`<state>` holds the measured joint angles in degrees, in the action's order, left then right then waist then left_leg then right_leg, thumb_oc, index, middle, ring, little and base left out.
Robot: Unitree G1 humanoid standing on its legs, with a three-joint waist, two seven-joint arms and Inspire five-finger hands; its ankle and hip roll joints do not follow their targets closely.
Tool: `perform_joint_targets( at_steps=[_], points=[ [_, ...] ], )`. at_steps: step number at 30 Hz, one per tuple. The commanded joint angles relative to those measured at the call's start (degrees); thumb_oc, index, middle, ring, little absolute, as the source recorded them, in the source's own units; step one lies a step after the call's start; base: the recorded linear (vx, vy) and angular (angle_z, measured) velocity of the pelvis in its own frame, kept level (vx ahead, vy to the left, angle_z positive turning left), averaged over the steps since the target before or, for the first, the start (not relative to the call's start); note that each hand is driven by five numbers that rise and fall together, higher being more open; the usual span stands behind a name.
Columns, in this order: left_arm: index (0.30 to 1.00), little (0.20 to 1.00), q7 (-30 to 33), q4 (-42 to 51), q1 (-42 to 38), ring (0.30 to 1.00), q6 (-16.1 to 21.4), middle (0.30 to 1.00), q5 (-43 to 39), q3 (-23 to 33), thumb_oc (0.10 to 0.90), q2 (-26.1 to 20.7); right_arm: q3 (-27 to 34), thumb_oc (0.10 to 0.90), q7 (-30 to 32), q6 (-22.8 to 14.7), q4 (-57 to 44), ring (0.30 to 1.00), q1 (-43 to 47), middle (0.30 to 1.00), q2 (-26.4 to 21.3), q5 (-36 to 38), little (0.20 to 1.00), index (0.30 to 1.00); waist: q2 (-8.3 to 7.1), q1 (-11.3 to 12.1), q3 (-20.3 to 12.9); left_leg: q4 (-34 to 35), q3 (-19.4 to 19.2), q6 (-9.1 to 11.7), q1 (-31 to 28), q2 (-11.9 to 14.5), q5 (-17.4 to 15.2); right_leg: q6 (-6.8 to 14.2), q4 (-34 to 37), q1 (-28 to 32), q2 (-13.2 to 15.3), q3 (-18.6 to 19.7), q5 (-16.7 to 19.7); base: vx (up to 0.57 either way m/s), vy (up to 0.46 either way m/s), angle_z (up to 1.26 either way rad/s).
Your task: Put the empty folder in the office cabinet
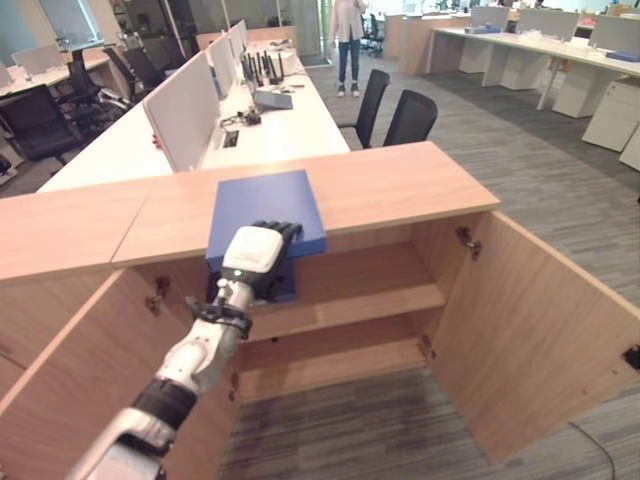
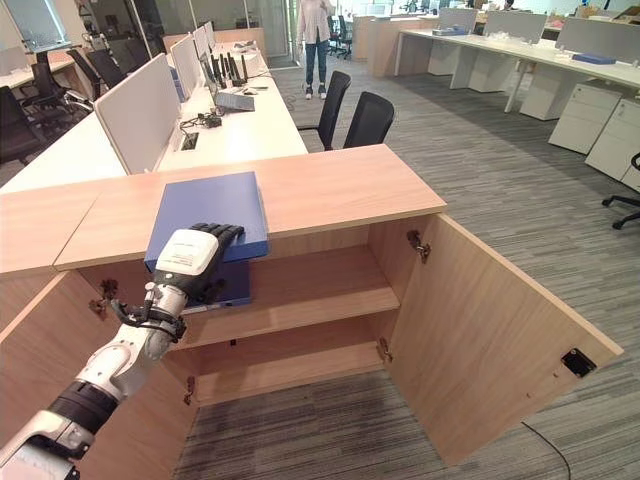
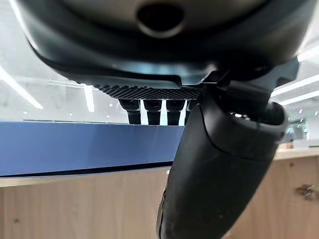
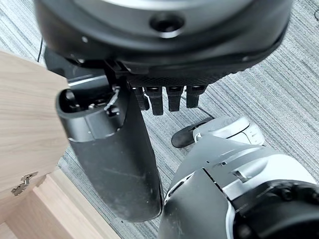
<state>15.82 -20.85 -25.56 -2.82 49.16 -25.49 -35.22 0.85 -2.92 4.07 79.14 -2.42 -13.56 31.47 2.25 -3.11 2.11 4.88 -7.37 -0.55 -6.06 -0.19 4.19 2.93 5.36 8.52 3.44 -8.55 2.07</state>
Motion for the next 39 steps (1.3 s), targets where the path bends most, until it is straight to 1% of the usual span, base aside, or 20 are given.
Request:
perform_joint_targets(
  at_steps=[1,4,5,6,7,8,9,15,26,29,30,31,32,34,35,36,38,39],
  points=[
    [0.900,0.900,3.5,-4.9,-14.4,0.900,-3.9,0.900,4.2,2.2,0.800,-2.9,-2.3,0.800,0.5,0.0,3.9,0.900,2.2,0.900,-0.7,-1.7,0.900,0.900,-2.49,-0.5,-0.7,0.1,2.2,2.2,-2.0,-0.4,-9.4,4.8,-0.4,1.3,3.7,-3.6,-2.9,0.00,0.000,0.00],
    [0.900,0.900,3.5,-6.6,-14.8,0.900,-4.7,0.900,5.1,1.6,0.800,-2.6,-2.4,0.800,0.6,0.0,3.8,0.900,2.3,0.900,-0.7,-1.8,0.900,0.900,-2.44,-0.5,-0.6,0.1,2.1,2.2,-2.1,-0.4,-9.4,4.7,-0.4,1.3,3.7,-3.6,-2.9,0.00,0.000,0.00],
    [0.585,0.585,3.9,-8.4,-14.6,0.585,-5.5,0.585,5.3,1.6,0.590,-2.3,-2.5,0.800,0.7,-0.1,3.8,0.900,2.3,0.900,-0.6,-1.8,0.900,0.900,-2.43,-0.5,-0.6,0.1,2.0,2.2,-2.1,-0.4,-9.4,4.7,-0.4,1.3,3.6,-3.5,-3.0,0.00,0.000,0.00],
    [0.512,0.512,3.9,-9.2,-14.3,0.512,-5.9,0.512,5.3,1.9,0.541,-2.1,-2.5,0.800,0.8,-0.1,3.8,0.900,2.3,0.900,-0.5,-1.8,0.900,0.900,-2.47,-0.5,-0.6,0.1,2.0,2.2,-2.2,-0.4,-9.4,4.6,-0.4,1.3,3.6,-3.4,-3.0,0.00,0.000,0.00],
    [0.512,0.512,4.0,-9.2,-14.3,0.512,-6.0,0.512,5.3,1.9,0.541,-2.1,-2.6,0.800,0.8,0.0,3.8,0.900,2.3,0.900,-0.6,-1.8,0.900,0.900,-2.45,-0.5,-0.6,0.1,2.0,2.2,-2.2,-0.4,-9.4,4.6,-0.4,1.3,3.6,-3.4,-3.0,0.00,0.000,0.00],
    [0.460,0.460,4.0,-10.1,-13.9,0.460,-6.2,0.460,5.0,2.1,0.507,-1.8,-2.6,0.800,0.7,-0.1,3.7,0.900,2.2,0.900,-0.5,-1.9,0.900,0.900,-2.47,-0.5,-0.6,0.1,2.0,2.2,-2.2,-0.4,-9.4,4.6,-0.4,1.4,3.6,-3.4,-3.0,0.00,0.000,0.00],
    [0.300,0.300,4.2,-11.6,-13.2,0.300,-6.8,0.300,4.7,2.6,0.400,-1.4,-2.8,0.800,0.8,-0.2,3.6,0.900,2.2,0.900,-0.4,-1.9,0.900,0.900,-2.52,-0.5,-0.6,0.1,1.9,2.2,-2.3,-0.3,-9.5,4.6,-0.4,1.4,3.6,-3.3,-3.1,0.00,0.000,0.00],
    [0.300,0.300,4.3,-13.4,-11.1,0.300,-7.7,0.300,3.1,4.4,0.400,-0.6,-2.7,0.800,1.0,-0.1,3.7,0.900,2.3,0.900,-0.2,-2.1,0.900,0.900,-2.69,-0.5,-0.6,0.1,1.9,2.2,-2.4,-0.3,-9.5,4.5,-0.4,1.5,3.5,-3.2,-3.2,0.00,0.000,0.00],
    [0.300,0.300,4.7,-12.3,-5.5,0.300,-6.7,0.300,0.6,6.4,0.400,0.4,-2.7,0.800,1.6,-0.4,3.2,0.900,2.2,0.900,0.1,-3.0,0.900,0.900,-2.81,-0.1,-0.6,0.1,1.9,2.0,-2.7,-0.3,-9.7,4.3,-0.4,1.6,3.5,-3.2,-3.2,0.00,0.000,0.00],
    [0.300,0.300,4.7,-11.7,-3.7,0.300,-5.9,0.300,-1.4,7.4,0.400,0.9,-2.5,0.800,1.6,-0.5,3.0,0.900,2.2,0.900,0.1,-3.0,0.900,0.900,-2.88,0.0,-0.6,0.1,2.0,2.0,-2.8,-0.3,-9.7,4.2,-0.4,1.6,3.5,-3.1,-3.2,0.00,0.000,0.00],
    [0.300,0.300,4.7,-10.7,-3.0,0.300,-5.3,0.300,-2.9,7.9,0.400,1.2,-2.5,0.800,1.7,-0.5,2.9,0.900,2.2,0.900,0.1,-3.1,0.900,0.900,-2.92,0.1,-0.5,0.1,2.0,2.0,-2.7,-0.3,-9.7,4.2,-0.4,1.6,3.4,-3.2,-3.2,0.00,0.000,0.00],
    [0.300,0.300,4.9,-6.1,-1.0,0.300,-3.3,0.300,-6.1,9.5,0.400,1.8,-2.2,0.800,1.7,-0.6,2.8,0.900,2.1,0.900,0.2,-3.3,0.900,0.900,-3.02,0.4,-0.4,0.1,2.2,2.0,-2.7,-0.4,-9.7,4.2,-0.4,1.6,3.4,-3.3,-3.2,0.00,0.000,0.00],
    [0.300,0.300,4.7,-5.8,-0.7,0.300,-3.3,0.300,-6.1,9.7,0.400,1.8,-2.2,0.800,1.7,-0.6,2.7,0.900,2.1,0.900,0.2,-3.3,0.900,0.900,-3.00,0.4,-0.4,0.1,2.2,2.0,-2.7,-0.4,-9.7,4.2,-0.4,1.6,3.4,-3.3,-3.2,0.00,0.000,0.00],
    [0.300,0.300,3.5,3.1,3.4,0.300,-0.1,0.300,-10.6,12.0,0.400,2.9,-1.5,0.800,1.7,-0.7,2.8,0.900,1.7,0.900,0.4,-3.4,0.900,0.900,-3.15,0.8,-0.2,0.1,2.4,1.9,-2.5,-0.4,-9.7,4.1,-0.4,1.6,3.5,-3.4,-3.1,0.00,0.000,0.00],
    [0.300,0.300,1.8,9.7,7.0,0.300,2.9,0.300,-14.9,12.8,0.400,4.3,-0.9,0.800,1.8,-0.7,2.9,0.900,1.6,0.900,0.6,-3.5,0.900,0.900,-3.29,1.1,0.0,0.1,2.6,1.8,-2.3,-0.5,-9.7,4.1,-0.4,1.4,3.5,-3.6,-3.0,0.00,0.000,0.00],
    [0.300,0.300,1.6,10.0,7.3,0.300,2.9,0.300,-15.0,13.0,0.400,4.2,-1.0,0.800,1.8,-0.7,2.9,0.900,1.5,0.900,0.6,-3.5,0.900,0.900,-3.26,1.1,0.0,0.1,2.6,1.8,-2.3,-0.5,-9.7,4.2,-0.4,1.4,3.5,-3.6,-3.0,0.00,0.000,0.00],
    [0.300,0.300,-1.7,17.1,10.6,0.300,6.8,0.300,-22.0,13.1,0.400,5.7,-0.6,0.800,1.8,-0.7,3.0,0.900,1.4,0.900,0.6,-4.1,0.900,0.900,-3.36,1.3,0.2,0.1,2.7,1.7,-2.0,-0.6,-9.6,4.2,-0.4,1.2,3.6,-3.7,-2.8,0.00,0.006,0.06],
    [0.300,0.300,-4.4,22.6,13.9,0.300,9.5,0.300,-28.5,13.9,0.400,6.3,-0.1,0.800,1.7,-0.7,2.9,0.900,1.2,0.900,0.5,-4.6,0.900,0.900,-3.48,1.7,0.5,0.1,2.8,1.7,-1.8,-0.6,-9.5,4.2,-0.4,1.1,3.6,-3.9,-2.6,0.00,0.004,0.05]
  ],
)
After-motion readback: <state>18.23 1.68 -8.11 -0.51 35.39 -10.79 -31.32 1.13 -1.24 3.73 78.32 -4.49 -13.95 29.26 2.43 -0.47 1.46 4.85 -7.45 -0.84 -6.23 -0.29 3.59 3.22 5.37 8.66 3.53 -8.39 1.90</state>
